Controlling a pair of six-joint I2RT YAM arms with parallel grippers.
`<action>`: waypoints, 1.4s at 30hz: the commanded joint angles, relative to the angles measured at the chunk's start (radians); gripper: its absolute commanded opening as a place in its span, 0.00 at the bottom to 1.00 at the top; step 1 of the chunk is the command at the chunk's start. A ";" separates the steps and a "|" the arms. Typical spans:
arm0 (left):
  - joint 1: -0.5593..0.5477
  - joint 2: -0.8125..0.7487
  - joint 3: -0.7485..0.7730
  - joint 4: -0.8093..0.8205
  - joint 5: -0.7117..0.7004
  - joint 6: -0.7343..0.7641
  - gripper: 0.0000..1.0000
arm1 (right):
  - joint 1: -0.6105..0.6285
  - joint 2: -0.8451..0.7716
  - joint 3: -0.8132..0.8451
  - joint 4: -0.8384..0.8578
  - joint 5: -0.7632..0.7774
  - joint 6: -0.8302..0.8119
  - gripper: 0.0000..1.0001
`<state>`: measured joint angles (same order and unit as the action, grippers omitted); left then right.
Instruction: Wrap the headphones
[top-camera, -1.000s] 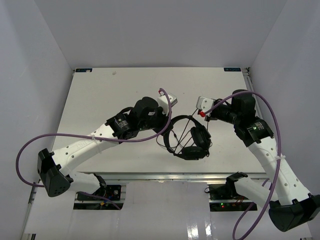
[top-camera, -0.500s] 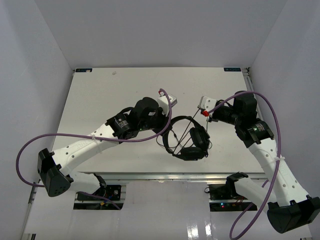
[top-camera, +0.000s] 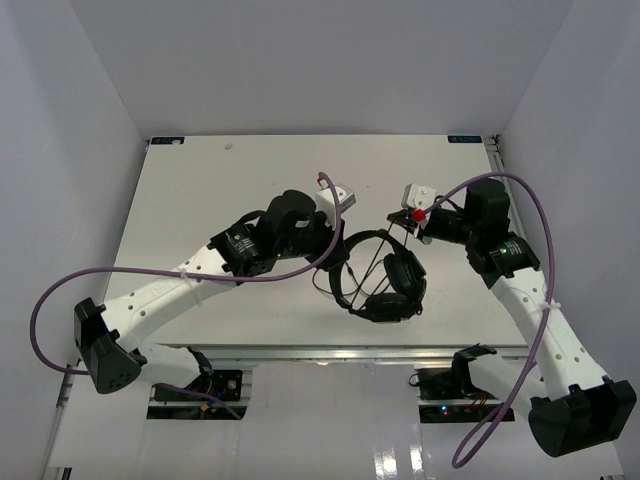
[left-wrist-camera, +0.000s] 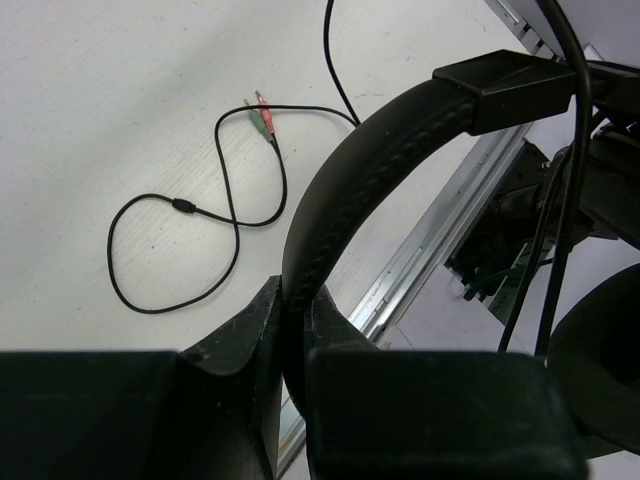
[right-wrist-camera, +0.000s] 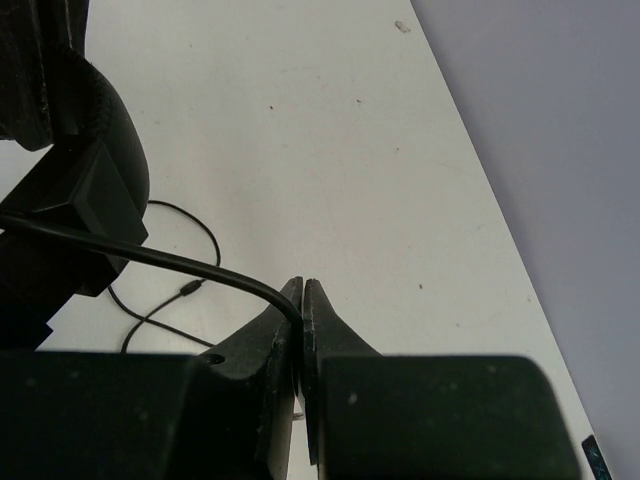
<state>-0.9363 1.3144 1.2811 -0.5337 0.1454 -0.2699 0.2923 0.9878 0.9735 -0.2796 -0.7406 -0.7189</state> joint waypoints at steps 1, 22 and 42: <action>-0.010 -0.053 0.078 0.011 0.068 -0.042 0.00 | -0.041 0.035 -0.013 0.088 -0.135 0.147 0.08; -0.010 0.037 0.372 -0.081 -0.064 -0.158 0.00 | -0.059 0.106 -0.311 0.691 -0.475 0.687 0.22; 0.033 0.226 0.805 -0.248 -0.515 -0.277 0.00 | -0.035 -0.014 -0.529 0.591 -0.650 0.536 0.19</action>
<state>-0.9335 1.5091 1.9716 -0.7691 -0.2613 -0.4889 0.2517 1.0149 0.4412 0.3906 -1.3308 -0.0717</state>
